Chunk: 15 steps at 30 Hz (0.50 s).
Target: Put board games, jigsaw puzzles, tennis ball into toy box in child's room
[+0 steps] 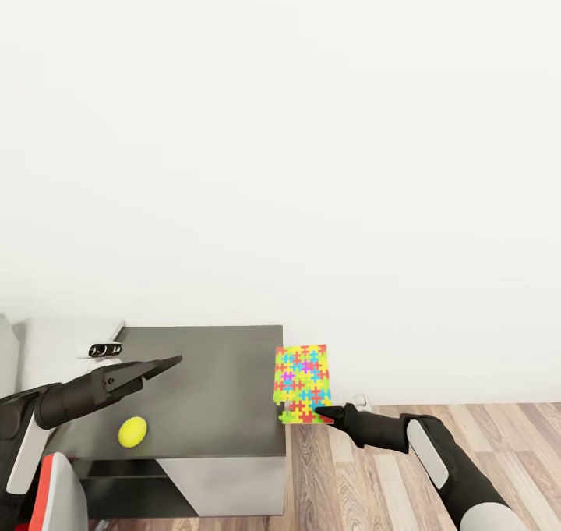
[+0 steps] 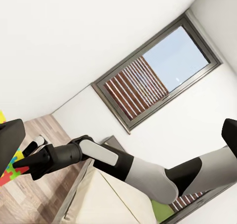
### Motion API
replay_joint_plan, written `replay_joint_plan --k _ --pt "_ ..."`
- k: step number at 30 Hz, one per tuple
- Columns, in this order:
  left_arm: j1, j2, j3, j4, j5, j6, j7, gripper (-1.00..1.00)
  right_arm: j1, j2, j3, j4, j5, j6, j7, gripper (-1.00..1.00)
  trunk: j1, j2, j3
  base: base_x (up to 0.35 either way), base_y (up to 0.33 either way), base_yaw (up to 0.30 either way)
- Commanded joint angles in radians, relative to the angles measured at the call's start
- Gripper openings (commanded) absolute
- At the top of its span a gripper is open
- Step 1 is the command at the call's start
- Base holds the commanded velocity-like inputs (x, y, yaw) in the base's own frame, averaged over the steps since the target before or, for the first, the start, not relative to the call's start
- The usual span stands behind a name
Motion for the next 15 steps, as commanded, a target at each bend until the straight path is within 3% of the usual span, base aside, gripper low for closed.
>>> replay_joint_plan --k 1,15 --pt "-0.001 0.001 0.0 0.0 -0.001 0.011 -0.004 1.0 0.0 0.0 0.0 -0.002 0.0 -0.006 0.003 -1.0 -0.003 0.006 0.001 0.0 0.0 0.0" --pt "-0.001 0.011 -0.001 0.001 -0.002 0.011 -0.004 1.0 0.004 -0.013 0.0 -0.012 0.0 -0.047 0.043 -1.0 -0.049 0.09 0.039 0.0 0.0 0.0"
